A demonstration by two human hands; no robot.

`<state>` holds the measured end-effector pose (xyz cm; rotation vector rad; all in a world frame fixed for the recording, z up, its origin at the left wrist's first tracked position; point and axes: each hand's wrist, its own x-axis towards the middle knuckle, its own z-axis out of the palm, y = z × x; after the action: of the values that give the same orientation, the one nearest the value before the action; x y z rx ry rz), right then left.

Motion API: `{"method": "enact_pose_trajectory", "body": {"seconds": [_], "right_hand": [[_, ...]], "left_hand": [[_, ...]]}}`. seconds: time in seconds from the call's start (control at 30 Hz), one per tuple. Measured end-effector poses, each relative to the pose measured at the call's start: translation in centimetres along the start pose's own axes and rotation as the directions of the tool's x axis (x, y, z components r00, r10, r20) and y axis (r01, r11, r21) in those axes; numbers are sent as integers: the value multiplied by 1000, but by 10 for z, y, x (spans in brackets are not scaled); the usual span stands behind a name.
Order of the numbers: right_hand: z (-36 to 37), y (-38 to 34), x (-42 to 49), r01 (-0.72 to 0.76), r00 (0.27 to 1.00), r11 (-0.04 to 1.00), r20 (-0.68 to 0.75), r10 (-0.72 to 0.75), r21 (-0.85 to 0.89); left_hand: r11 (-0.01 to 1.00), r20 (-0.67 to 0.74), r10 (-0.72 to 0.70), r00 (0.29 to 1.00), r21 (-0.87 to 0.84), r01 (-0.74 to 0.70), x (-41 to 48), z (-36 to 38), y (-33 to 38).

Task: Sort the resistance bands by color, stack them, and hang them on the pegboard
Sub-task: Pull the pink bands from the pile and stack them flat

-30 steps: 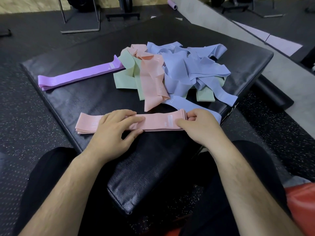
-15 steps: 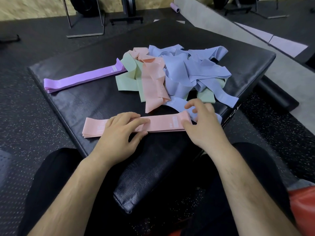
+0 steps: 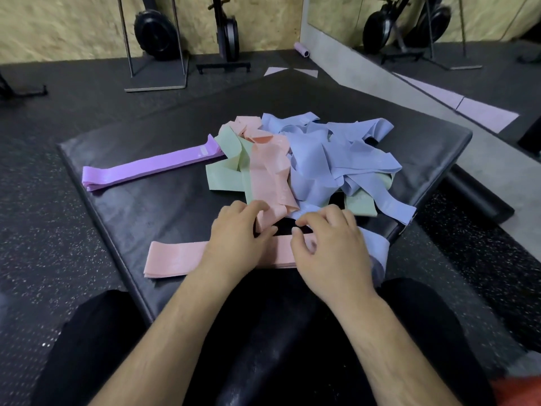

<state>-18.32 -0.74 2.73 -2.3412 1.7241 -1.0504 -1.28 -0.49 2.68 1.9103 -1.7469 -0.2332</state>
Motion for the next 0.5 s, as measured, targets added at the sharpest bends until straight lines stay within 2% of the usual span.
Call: {"method": "enact_pose_trajectory", "body": {"seconds": [0.17,0.27,0.33,0.4,0.5], "right_hand": [[13,-2,13,-1,999,999,32,0,55],[12,-8,30,-14,996,997,87,8,73],[12,-17,40,-41,986,986,164,13,164],[12,-27,44,-98,976,958,212,40,271],[15,-41,48,-127,978,945,197,68,303]], "left_hand": [[993,-62,-7,998,-122,-1,9,3,-5],[963,-120,-51,992,-268,18,10,-7,-5],[913,-157,-83,984,-408,12,8,-19,-3],[822,-155,-123,980,-570,13,5,-33,-3],[721,-163,-154,974,-693,-2,2,-46,-10]]}}
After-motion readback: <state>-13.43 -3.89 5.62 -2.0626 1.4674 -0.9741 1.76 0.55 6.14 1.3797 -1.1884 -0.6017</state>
